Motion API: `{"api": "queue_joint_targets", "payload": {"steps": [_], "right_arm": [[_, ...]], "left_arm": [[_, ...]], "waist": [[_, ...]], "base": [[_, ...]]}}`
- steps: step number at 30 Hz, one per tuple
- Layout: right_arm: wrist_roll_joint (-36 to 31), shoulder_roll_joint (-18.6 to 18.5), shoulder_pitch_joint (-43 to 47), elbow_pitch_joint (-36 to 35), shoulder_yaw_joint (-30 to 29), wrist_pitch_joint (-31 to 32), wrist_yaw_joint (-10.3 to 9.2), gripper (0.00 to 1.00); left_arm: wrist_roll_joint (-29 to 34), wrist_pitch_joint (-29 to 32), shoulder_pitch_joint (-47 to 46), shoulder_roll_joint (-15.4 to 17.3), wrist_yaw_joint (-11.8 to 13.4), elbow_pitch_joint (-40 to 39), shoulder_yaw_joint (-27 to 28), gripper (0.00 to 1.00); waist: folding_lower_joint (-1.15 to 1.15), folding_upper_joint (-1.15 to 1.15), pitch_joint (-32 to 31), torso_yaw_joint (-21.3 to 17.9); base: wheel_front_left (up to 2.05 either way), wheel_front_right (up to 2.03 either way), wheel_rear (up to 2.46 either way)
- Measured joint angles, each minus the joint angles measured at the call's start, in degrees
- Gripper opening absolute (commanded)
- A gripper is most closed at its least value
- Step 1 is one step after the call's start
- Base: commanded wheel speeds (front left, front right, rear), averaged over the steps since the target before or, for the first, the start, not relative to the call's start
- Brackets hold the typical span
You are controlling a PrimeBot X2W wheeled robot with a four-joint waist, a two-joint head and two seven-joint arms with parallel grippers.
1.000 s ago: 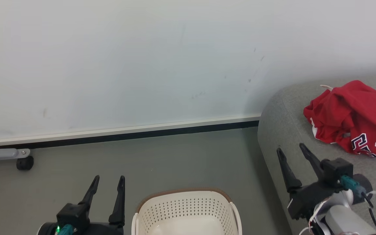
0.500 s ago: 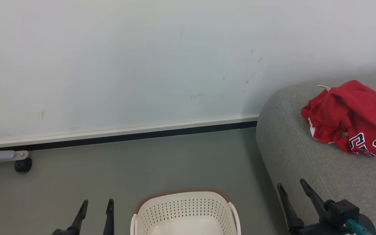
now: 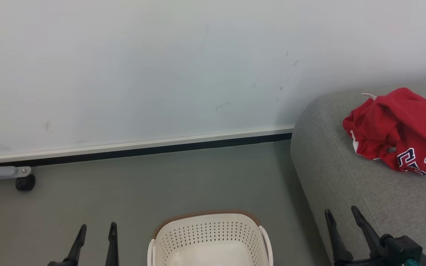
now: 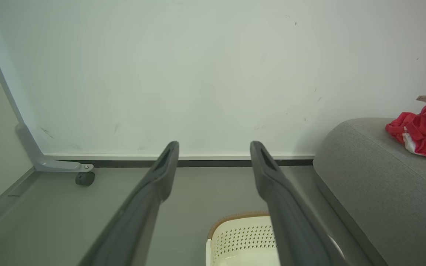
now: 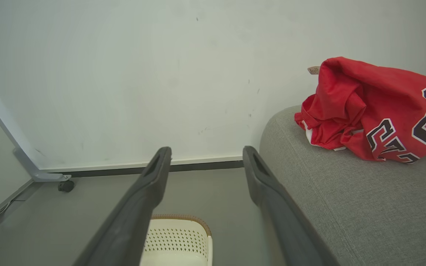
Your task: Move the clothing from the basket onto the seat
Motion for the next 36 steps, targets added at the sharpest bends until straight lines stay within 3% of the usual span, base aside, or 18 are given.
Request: {"api": "queue_joint_targets", "payload": {"steps": [33,34,36], "right_arm": [[-5.9,3.2,2.3,-5.3,-6.1,2.0,0.0,1.0],[-5.9,3.3,2.3,-5.3,-6.2,2.1,-0.01,0.0],[-5.9,3.4,2.3,-4.9,-6.2,2.1,0.01,0.0]], "left_arm": [[4.0,-0.3,0.1,-1.1,0.0,-2.2,3.0,1.0],[4.0,-0.3,0.0,-1.2,0.0,-2.4,3.1,0.0],[4.0,-0.3,0.1,-1.4,0.0,-1.9,3.2,0.0]], "waist": [[0.0,0.0,1.4,0.0],[0.0,0.0,1.5,0.1],[0.0,0.0,1.5,0.1]], "base": [[0.0,0.0,0.0],[0.0,0.0,0.0],[0.0,0.0,0.0]]}}
